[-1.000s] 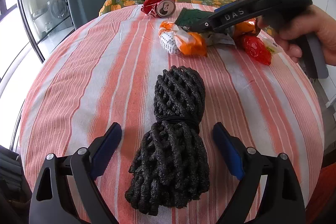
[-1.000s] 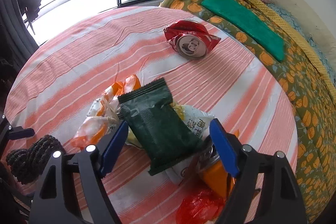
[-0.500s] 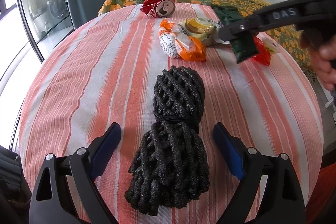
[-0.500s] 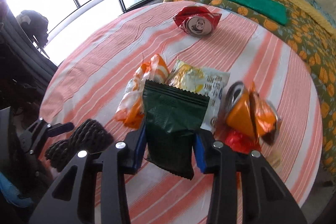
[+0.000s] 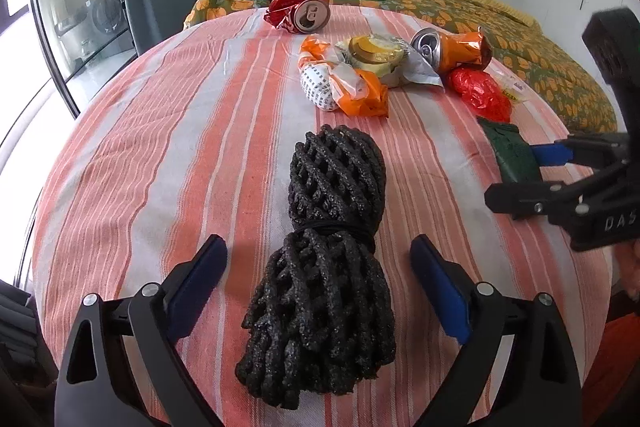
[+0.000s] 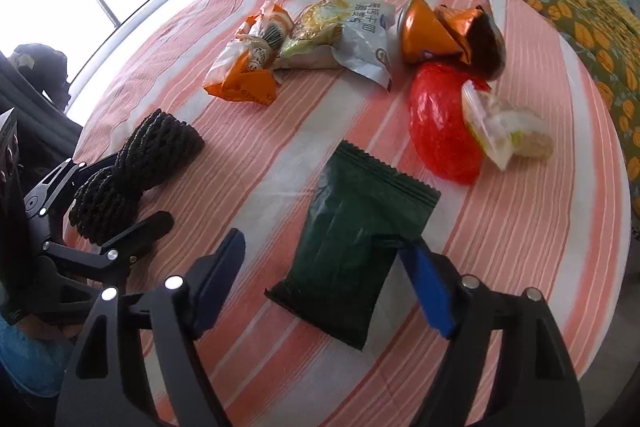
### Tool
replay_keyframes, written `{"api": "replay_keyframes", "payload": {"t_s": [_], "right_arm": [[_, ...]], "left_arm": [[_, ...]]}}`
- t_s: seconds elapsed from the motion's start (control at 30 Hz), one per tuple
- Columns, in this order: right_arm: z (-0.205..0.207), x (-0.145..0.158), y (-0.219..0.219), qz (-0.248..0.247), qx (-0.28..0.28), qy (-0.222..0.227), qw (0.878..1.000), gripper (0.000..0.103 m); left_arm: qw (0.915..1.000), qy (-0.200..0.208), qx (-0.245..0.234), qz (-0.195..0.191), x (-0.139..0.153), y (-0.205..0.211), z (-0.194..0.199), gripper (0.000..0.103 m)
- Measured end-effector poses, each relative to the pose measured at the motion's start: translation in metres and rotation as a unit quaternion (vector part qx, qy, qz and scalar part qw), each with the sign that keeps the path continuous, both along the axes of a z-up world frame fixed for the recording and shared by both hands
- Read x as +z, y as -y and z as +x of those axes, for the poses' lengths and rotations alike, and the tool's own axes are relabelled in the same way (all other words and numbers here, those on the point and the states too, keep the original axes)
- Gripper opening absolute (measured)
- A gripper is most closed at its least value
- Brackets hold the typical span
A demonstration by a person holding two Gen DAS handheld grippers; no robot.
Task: Collect trash
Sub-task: 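Lift the black mesh net with the left gripper while the right gripper regrasps the green packet, then carry net and green packet over the blue wastebasket and open both grippers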
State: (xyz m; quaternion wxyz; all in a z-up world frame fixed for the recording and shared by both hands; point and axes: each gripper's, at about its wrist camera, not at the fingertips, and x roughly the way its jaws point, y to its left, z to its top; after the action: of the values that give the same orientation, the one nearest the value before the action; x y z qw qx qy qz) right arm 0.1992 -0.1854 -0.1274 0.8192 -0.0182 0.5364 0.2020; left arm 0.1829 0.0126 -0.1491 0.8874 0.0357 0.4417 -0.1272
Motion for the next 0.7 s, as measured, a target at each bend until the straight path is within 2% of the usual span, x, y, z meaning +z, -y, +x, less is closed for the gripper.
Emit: {"api": "replay_keyframes", "payload": {"t_s": [0.03, 0.1, 0.23, 0.3, 0.37, 0.43, 0.5, 0.57, 0.7], "right_arm": [[-0.008, 0.000, 0.000, -0.002, -0.005, 0.019, 1.000, 0.081], [-0.019, -0.002, 0.000, -0.005, -0.015, 0.038, 0.999, 0.082], [-0.029, 0.002, 0.007, 0.007, -0.050, 0.028, 0.998, 0.082], [-0.023, 0.003, 0.010, 0.016, -0.082, 0.015, 0.996, 0.082], [-0.022, 0.006, 0.010, 0.013, -0.113, 0.010, 0.993, 0.082], [-0.026, 0.011, 0.008, 0.012, -0.138, 0.014, 0.990, 0.082], [-0.034, 0.020, 0.014, 0.024, -0.165, 0.033, 0.985, 0.082], [-0.040, 0.023, 0.021, 0.018, -0.179, 0.041, 0.983, 0.082], [-0.036, 0.017, 0.021, 0.019, -0.171, 0.015, 0.985, 0.082]], "left_arm": [[0.9999, -0.003, -0.007, -0.014, 0.001, -0.002, 0.000, 0.097], [0.9993, -0.010, -0.014, -0.034, 0.002, -0.008, 0.001, 0.097], [0.9979, -0.030, -0.032, -0.048, 0.012, -0.008, 0.001, 0.097], [0.9982, -0.024, -0.038, -0.039, 0.018, -0.003, 0.000, 0.097], [0.9992, -0.018, -0.035, -0.011, 0.019, 0.006, 0.001, 0.097], [0.9994, -0.017, -0.028, 0.005, 0.017, 0.009, 0.004, 0.097], [0.9996, -0.022, -0.020, 0.003, 0.016, 0.005, 0.006, 0.097], [0.9995, -0.024, -0.018, -0.001, 0.015, 0.001, 0.005, 0.097], [0.9996, -0.021, -0.017, 0.011, 0.013, 0.000, 0.004, 0.095]]}}
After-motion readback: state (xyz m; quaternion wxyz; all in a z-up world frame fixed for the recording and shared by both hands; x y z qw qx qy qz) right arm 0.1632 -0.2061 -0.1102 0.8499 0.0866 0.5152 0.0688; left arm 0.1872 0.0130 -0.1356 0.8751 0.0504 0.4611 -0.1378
